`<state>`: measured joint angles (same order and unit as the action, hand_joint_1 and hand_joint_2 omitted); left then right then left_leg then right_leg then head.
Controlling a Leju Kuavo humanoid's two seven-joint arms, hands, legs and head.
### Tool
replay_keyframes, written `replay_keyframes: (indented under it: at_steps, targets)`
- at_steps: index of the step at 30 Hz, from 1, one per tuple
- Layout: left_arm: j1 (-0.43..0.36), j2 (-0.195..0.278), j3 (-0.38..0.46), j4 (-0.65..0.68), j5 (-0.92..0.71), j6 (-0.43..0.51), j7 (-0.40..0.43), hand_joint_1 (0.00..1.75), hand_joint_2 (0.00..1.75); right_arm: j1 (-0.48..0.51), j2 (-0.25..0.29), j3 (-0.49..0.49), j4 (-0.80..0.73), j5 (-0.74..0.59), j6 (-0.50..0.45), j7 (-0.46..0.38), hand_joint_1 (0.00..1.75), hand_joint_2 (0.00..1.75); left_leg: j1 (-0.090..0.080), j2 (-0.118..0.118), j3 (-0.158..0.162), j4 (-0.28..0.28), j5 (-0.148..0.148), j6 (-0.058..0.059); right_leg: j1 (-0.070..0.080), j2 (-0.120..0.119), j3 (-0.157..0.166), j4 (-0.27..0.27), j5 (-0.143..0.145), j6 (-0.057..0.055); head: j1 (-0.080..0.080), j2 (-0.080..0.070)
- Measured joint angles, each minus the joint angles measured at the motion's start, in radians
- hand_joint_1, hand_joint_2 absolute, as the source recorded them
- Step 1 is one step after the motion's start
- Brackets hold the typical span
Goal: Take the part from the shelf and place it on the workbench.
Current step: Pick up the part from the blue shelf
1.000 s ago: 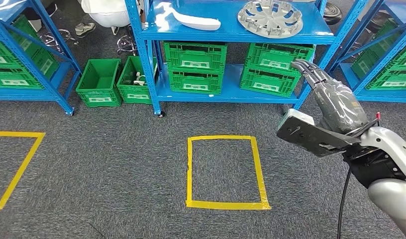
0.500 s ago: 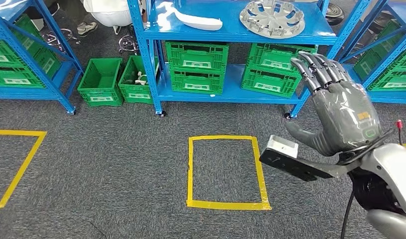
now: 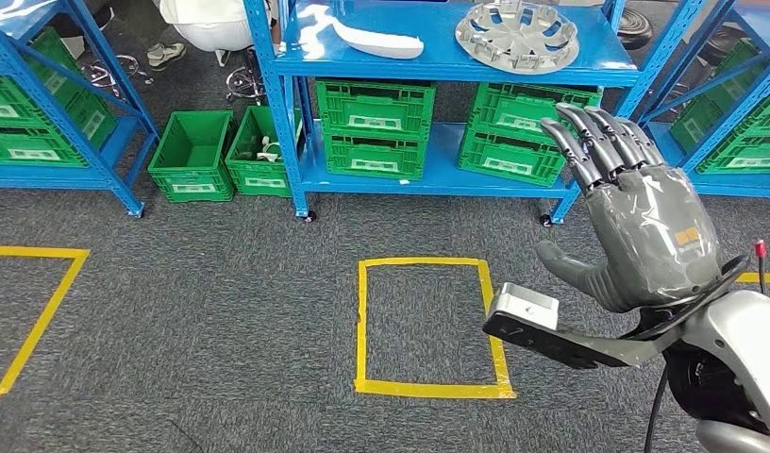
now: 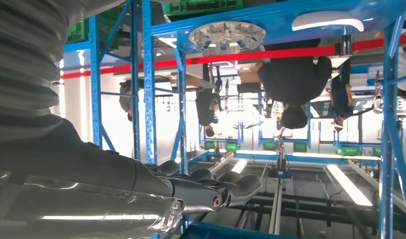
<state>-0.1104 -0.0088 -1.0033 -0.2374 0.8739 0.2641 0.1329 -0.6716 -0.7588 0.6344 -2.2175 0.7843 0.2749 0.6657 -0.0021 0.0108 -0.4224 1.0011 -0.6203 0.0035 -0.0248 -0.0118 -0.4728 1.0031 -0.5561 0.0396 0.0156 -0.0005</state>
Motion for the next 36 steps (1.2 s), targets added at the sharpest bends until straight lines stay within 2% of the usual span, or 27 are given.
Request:
replay_keyframes:
  at_steps: [3, 5, 6, 7, 9, 10, 11, 12, 14, 15, 16, 18, 21, 22, 23, 25, 26, 27, 28, 29, 30, 31, 32, 33, 36]
  targets:
    - [-0.001, 0.001, -0.001, 0.001, -0.004, -0.001, 0.000, 0.00, 0.00, 0.000, 0.000, 0.000, -0.003, 0.000, -0.002, 0.000, 0.00, 1.75, -0.003, -0.001, -0.008, 0.003, 0.003, 0.006, -0.003, 0.000, -0.004, -0.003, 0.005, 0.008, 0.000, 0.000]
    - [-0.002, 0.002, -0.005, 0.002, -0.006, -0.001, 0.001, 0.00, 0.00, -0.001, -0.003, -0.001, -0.008, 0.000, -0.002, -0.001, 0.00, 1.75, 0.001, 0.000, -0.010, -0.006, 0.012, 0.018, -0.004, 0.000, -0.012, 0.000, 0.002, 0.014, 0.000, 0.000]
    - [-0.003, 0.002, -0.008, 0.003, -0.007, -0.001, 0.002, 0.00, 0.00, -0.002, -0.005, -0.001, -0.009, 0.000, -0.002, -0.001, 0.00, 1.75, 0.004, 0.000, -0.011, -0.012, 0.017, 0.025, -0.004, 0.001, -0.023, 0.018, -0.008, 0.016, 0.001, 0.000]
    - [-0.004, 0.001, -0.011, 0.004, -0.008, -0.001, 0.003, 0.00, 0.00, -0.003, -0.007, -0.001, -0.010, 0.000, -0.002, -0.001, 0.00, 1.75, 0.007, 0.000, -0.011, -0.017, 0.022, 0.031, -0.003, 0.002, -0.045, 0.056, -0.026, 0.017, 0.002, 0.000]
    - [-0.004, 0.001, -0.014, 0.005, -0.008, 0.001, 0.005, 0.00, 0.00, -0.001, -0.009, -0.001, -0.011, 0.000, -0.002, -0.001, 0.00, 1.75, 0.007, 0.000, -0.013, -0.018, 0.024, 0.034, -0.003, 0.005, -0.119, 0.189, -0.070, 0.018, 0.003, 0.000]
    - [-0.004, 0.001, -0.016, 0.005, -0.009, 0.002, 0.006, 0.00, 0.00, 0.002, -0.009, -0.001, -0.011, 0.000, -0.002, -0.001, 0.00, 1.75, 0.007, -0.001, -0.012, -0.018, 0.024, 0.034, -0.003, 0.005, -0.158, 0.249, -0.080, 0.019, 0.004, 0.000]
    - [-0.004, 0.001, -0.016, 0.006, -0.009, 0.002, 0.007, 0.00, 0.00, 0.004, -0.009, 0.000, -0.011, 0.000, -0.002, -0.001, 0.00, 1.75, 0.006, -0.002, -0.009, -0.018, 0.022, 0.033, -0.003, 0.006, -0.185, 0.282, -0.071, 0.018, 0.004, 0.000]
    - [-0.004, 0.001, -0.016, 0.006, -0.010, 0.002, 0.007, 0.00, 0.00, 0.006, -0.009, 0.000, -0.011, 0.000, -0.002, 0.000, 0.00, 1.75, 0.006, -0.004, -0.005, -0.018, 0.018, 0.031, -0.003, 0.006, -0.197, 0.276, -0.041, 0.015, 0.004, 0.000]
    - [-0.004, 0.000, -0.016, 0.008, -0.011, 0.003, 0.007, 0.00, 0.00, 0.007, -0.009, 0.000, -0.011, 0.000, -0.002, 0.000, 0.00, 1.75, 0.006, -0.009, 0.011, -0.017, 0.006, 0.025, -0.001, 0.006, -0.180, 0.184, 0.055, 0.004, 0.004, 0.000]
    - [-0.006, -0.001, -0.017, 0.008, -0.012, 0.004, 0.007, 0.00, 0.00, 0.008, -0.010, 0.000, -0.011, 0.000, -0.002, 0.000, 0.00, 1.75, 0.005, -0.010, 0.016, -0.016, 0.000, 0.020, 0.002, 0.006, -0.169, 0.140, 0.091, -0.003, 0.003, 0.000]
    - [-0.006, -0.002, -0.017, 0.009, -0.012, 0.005, 0.007, 0.00, 0.00, 0.008, -0.011, 0.000, -0.011, 0.000, -0.002, 0.000, 0.00, 1.75, 0.005, -0.011, 0.016, -0.016, -0.005, 0.013, 0.005, 0.006, -0.161, 0.108, 0.110, -0.012, 0.004, 0.000]
    - [-0.009, -0.004, -0.017, 0.009, -0.012, 0.006, 0.007, 0.00, 0.00, 0.007, -0.014, -0.001, -0.014, 0.001, -0.003, 0.000, 0.00, 1.75, 0.006, -0.008, 0.007, -0.015, -0.007, -0.001, 0.013, 0.005, -0.160, 0.091, 0.110, -0.025, 0.005, 0.000]
    - [-0.013, -0.005, -0.018, 0.010, -0.013, 0.007, 0.008, 0.00, 0.00, 0.004, -0.017, -0.003, -0.020, 0.001, -0.004, 0.000, 0.00, 1.75, 0.009, -0.004, -0.003, -0.005, -0.022, -0.017, 0.010, 0.009, -0.139, 0.041, 0.088, -0.039, 0.004, 0.000]
    - [-0.015, -0.004, -0.018, 0.010, -0.014, 0.007, 0.008, 0.00, 0.00, 0.003, -0.018, -0.002, -0.021, 0.001, -0.004, 0.000, 0.00, 1.75, 0.009, -0.007, -0.024, 0.030, -0.039, -0.022, 0.006, 0.010, -0.128, 0.023, 0.082, -0.041, 0.000, 0.000]
    - [-0.016, -0.004, -0.018, 0.010, -0.014, 0.007, 0.008, 0.00, 0.00, 0.004, -0.018, -0.002, -0.023, 0.001, -0.004, 0.000, 0.00, 1.75, 0.011, -0.010, -0.058, 0.086, -0.061, -0.027, 0.005, 0.011, -0.121, 0.010, 0.077, -0.042, -0.004, 0.000]
    - [-0.017, -0.004, -0.019, 0.010, -0.015, 0.008, 0.010, 0.00, 0.00, 0.006, -0.017, -0.001, -0.024, 0.001, -0.003, 0.000, 0.00, 1.75, 0.014, -0.014, -0.150, 0.222, -0.095, -0.034, 0.005, 0.010, -0.119, 0.010, 0.075, -0.043, -0.008, 0.000]
    - [-0.016, -0.004, -0.020, 0.010, -0.015, 0.008, 0.010, 0.00, 0.00, 0.008, -0.017, -0.001, -0.024, 0.000, -0.003, 0.000, 0.00, 1.75, 0.015, -0.014, -0.185, 0.261, -0.090, -0.037, 0.005, 0.011, -0.117, 0.010, 0.073, -0.043, -0.009, 0.000]
    - [-0.015, -0.003, -0.021, 0.010, -0.015, 0.008, 0.010, 0.00, 0.00, 0.009, -0.017, -0.001, -0.024, 0.000, -0.002, 0.000, 0.00, 1.75, 0.016, -0.013, -0.206, 0.266, -0.065, -0.039, 0.005, 0.011, -0.113, 0.012, 0.069, -0.041, -0.009, 0.000]
    - [-0.014, -0.003, -0.022, 0.010, -0.015, 0.008, 0.010, 0.00, 0.00, 0.009, -0.016, -0.001, -0.024, 0.000, -0.002, 0.000, 0.00, 1.75, 0.018, -0.012, -0.208, 0.233, -0.020, -0.040, 0.004, 0.012, -0.109, 0.013, 0.066, -0.038, -0.009, 0.000]
    - [-0.014, -0.002, -0.023, 0.010, -0.015, 0.008, 0.010, 0.00, 0.00, 0.009, -0.016, -0.001, -0.024, 0.000, -0.002, 0.000, 0.00, 1.75, 0.020, -0.012, -0.196, 0.177, 0.029, -0.040, 0.003, 0.012, -0.104, 0.016, 0.061, -0.034, -0.009, 0.000]
    - [-0.014, -0.002, -0.023, 0.010, -0.015, 0.008, 0.010, 0.00, 0.00, 0.009, -0.016, -0.001, -0.024, 0.000, -0.002, 0.000, 0.00, 1.75, 0.020, -0.012, -0.182, 0.126, 0.067, -0.040, 0.003, 0.013, -0.101, 0.018, 0.057, -0.028, -0.010, 0.000]
    - [-0.015, -0.003, -0.023, 0.010, -0.016, 0.008, 0.009, 0.00, 0.00, 0.008, -0.016, -0.001, -0.024, 0.000, -0.002, 0.000, 0.00, 1.75, 0.020, -0.013, -0.168, 0.082, 0.087, -0.037, 0.003, 0.015, -0.101, 0.022, 0.054, -0.022, -0.011, 0.000]
    - [-0.015, -0.003, -0.024, 0.010, -0.016, 0.008, 0.008, 0.00, 0.00, 0.008, -0.017, -0.001, -0.024, 0.000, -0.002, 0.000, 0.00, 1.75, 0.020, -0.013, -0.162, 0.059, 0.091, -0.031, 0.004, 0.016, -0.105, 0.026, 0.052, -0.017, -0.011, 0.000]
    - [-0.015, -0.003, -0.024, 0.010, -0.016, 0.008, 0.008, 0.00, 0.00, 0.008, -0.017, -0.001, -0.024, 0.000, -0.002, 0.000, 0.00, 1.75, 0.019, -0.014, -0.162, 0.054, 0.087, -0.026, 0.006, 0.018, -0.109, 0.028, 0.052, -0.018, -0.011, 0.000]
    - [-0.012, -0.005, -0.024, 0.012, -0.016, 0.008, 0.007, 0.00, 0.00, 0.008, -0.019, -0.002, -0.024, 0.000, -0.002, 0.000, 0.00, 1.75, 0.019, -0.014, -0.160, 0.047, 0.086, -0.015, 0.007, 0.018, -0.109, 0.027, 0.054, -0.042, -0.005, 0.000]
